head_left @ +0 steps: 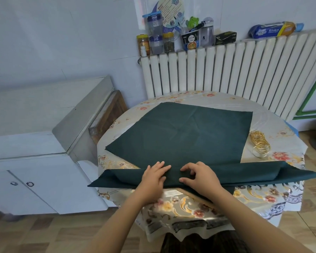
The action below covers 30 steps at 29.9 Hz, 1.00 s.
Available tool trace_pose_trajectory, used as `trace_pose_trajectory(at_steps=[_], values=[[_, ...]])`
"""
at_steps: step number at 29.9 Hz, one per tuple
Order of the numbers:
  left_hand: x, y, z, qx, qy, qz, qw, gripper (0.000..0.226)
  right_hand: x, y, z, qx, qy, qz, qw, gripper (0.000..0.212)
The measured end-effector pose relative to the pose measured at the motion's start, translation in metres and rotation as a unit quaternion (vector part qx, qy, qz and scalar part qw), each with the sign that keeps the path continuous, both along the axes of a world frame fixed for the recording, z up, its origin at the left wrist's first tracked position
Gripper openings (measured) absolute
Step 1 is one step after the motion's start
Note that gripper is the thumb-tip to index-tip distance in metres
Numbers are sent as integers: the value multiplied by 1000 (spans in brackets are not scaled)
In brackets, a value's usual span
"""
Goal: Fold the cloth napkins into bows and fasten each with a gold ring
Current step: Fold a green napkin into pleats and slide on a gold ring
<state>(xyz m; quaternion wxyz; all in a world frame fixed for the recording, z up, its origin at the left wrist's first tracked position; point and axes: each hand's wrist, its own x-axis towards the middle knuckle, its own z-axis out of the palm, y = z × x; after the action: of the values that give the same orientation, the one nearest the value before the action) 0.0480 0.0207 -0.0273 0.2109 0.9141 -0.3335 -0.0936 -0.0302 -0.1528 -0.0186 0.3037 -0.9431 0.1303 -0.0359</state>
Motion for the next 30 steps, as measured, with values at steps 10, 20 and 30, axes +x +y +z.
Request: trace_pose_trajectory(at_steps=[10,20,30], values=[[35,5,42,122,36,40,991,45,10,6,12,-81,102,57,990,44],[37,-4,46,108,109,51,987,46,16,7,17,-79,137,66,985,48],[27,-14,58,215,57,62,973,55,16,6,17,-57,139,55,987,48]])
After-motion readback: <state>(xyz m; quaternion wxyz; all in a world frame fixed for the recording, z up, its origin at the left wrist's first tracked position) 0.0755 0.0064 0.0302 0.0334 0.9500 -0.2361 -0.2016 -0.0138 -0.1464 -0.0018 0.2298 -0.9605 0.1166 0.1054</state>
